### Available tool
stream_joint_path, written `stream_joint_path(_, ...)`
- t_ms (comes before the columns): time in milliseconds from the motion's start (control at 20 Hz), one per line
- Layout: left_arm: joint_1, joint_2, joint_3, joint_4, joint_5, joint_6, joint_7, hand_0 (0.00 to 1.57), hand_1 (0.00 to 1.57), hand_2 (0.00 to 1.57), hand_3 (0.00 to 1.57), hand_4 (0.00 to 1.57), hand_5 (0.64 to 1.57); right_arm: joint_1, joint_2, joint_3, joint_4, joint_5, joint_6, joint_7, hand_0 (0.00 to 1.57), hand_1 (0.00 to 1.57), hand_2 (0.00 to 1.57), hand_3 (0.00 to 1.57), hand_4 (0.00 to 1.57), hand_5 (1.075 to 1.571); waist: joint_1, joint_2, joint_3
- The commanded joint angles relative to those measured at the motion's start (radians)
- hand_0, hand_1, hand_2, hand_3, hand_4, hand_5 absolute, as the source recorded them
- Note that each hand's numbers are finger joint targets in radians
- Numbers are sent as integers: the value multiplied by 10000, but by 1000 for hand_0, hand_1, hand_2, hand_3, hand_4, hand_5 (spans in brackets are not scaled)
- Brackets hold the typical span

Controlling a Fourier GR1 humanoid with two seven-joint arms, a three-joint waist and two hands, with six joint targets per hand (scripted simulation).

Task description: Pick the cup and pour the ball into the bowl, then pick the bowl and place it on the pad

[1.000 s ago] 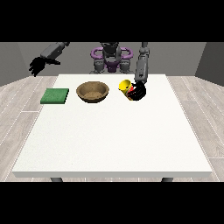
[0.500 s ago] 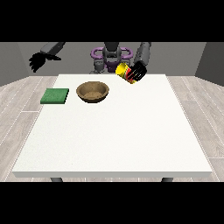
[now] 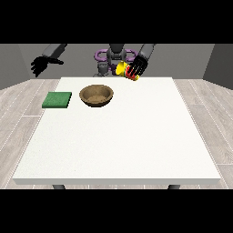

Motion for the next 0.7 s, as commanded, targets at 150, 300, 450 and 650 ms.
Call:
stream_joint_path(150, -82, -436, -1459, -350, -2003, -570, 2113, 1080, 1080, 1571, 1571, 965, 1570, -48, -45, 14, 706, 101, -129, 89, 0, 0, 58, 0, 0, 1551, 136, -517, -3)
stream_joint_path(300, -765, -445, -2241, -676, -2826, -490, 2893, 822, 822, 1571, 1559, 881, 1571, -536, -790, -380, 1182, -109, 345, -315, 0, 0, 0, 0, 0, 1548, 131, 187, 5)
stream_joint_path(450, -849, -449, -2606, -578, -3179, -792, 3798, 562, 562, 1571, 1564, 914, 1570, -1394, -282, 164, 688, 201, -432, 487, 0, 0, 0, 0, 0, 1537, -221, 163, -8)
stream_joint_path(650, -1254, -452, -3473, -1065, -4176, -1386, 4492, 520, 520, 1571, 1571, 841, 1571, -1316, -162, 210, 1167, 320, -365, 48, 0, 0, 0, 143, 0, 1530, -46, 274, -1)
